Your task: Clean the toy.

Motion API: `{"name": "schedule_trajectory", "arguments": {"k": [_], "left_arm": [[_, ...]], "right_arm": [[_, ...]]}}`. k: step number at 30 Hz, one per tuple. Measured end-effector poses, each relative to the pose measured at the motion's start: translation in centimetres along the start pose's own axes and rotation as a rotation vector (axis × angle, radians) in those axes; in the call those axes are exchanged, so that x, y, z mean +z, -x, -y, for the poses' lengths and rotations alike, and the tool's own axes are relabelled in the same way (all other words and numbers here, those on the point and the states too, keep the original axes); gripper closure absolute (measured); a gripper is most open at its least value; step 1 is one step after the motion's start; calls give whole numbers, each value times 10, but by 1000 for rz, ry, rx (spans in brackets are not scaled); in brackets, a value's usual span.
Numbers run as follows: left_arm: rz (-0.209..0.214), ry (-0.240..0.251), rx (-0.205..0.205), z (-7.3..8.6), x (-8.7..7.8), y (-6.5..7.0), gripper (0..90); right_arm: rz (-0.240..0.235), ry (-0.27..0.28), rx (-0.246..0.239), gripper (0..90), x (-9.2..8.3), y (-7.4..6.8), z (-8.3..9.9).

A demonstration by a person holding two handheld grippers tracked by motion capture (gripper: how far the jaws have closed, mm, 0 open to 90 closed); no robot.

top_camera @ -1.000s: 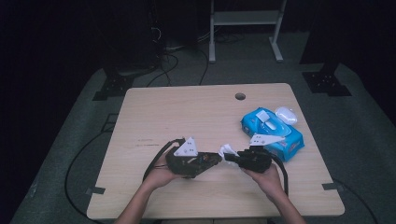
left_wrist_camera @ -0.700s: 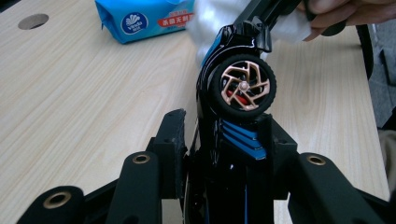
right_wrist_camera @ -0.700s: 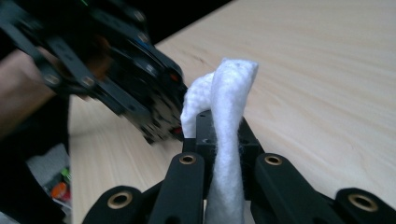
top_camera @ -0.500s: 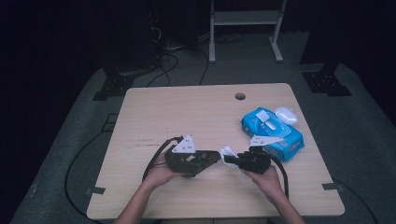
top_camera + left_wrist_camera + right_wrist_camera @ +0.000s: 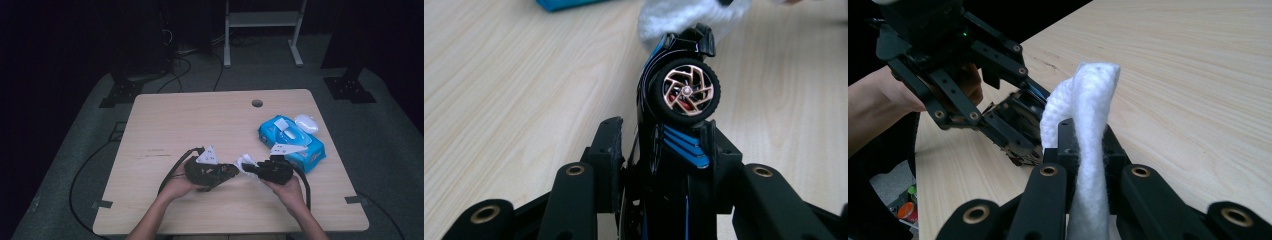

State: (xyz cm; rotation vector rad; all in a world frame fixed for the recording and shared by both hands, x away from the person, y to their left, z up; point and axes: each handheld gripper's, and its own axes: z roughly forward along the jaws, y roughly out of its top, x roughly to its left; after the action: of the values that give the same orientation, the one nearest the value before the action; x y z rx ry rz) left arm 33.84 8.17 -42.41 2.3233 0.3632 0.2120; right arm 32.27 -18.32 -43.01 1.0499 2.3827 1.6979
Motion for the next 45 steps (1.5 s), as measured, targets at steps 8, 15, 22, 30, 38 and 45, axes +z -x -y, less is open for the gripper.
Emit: {"name": "schedule_trajectory", "arguments": {"k": [8, 15, 22, 30, 38, 45], "left_arm": [[-21, -120, -28, -1, 11, 1, 585], [-30, -175, -21, -1, 13, 3, 579], [15, -128, -80, 5, 7, -3, 544], [57, -57, -86, 6, -21, -4, 497], [17, -11, -112, 10, -52, -16, 491], [24, -17, -183, 31, -50, -28, 477]], "right_arm": [[6, -16, -10, 842, 3, -1, 2], [7, -46, -13, 841, 11, -4, 4], [2, -55, -32, 841, 15, -6, 3], [-5, -69, -55, 837, 26, -13, -4], [-9, -90, -105, 839, 43, -24, -18], [2, -131, -137, 838, 58, -30, -17]]}}
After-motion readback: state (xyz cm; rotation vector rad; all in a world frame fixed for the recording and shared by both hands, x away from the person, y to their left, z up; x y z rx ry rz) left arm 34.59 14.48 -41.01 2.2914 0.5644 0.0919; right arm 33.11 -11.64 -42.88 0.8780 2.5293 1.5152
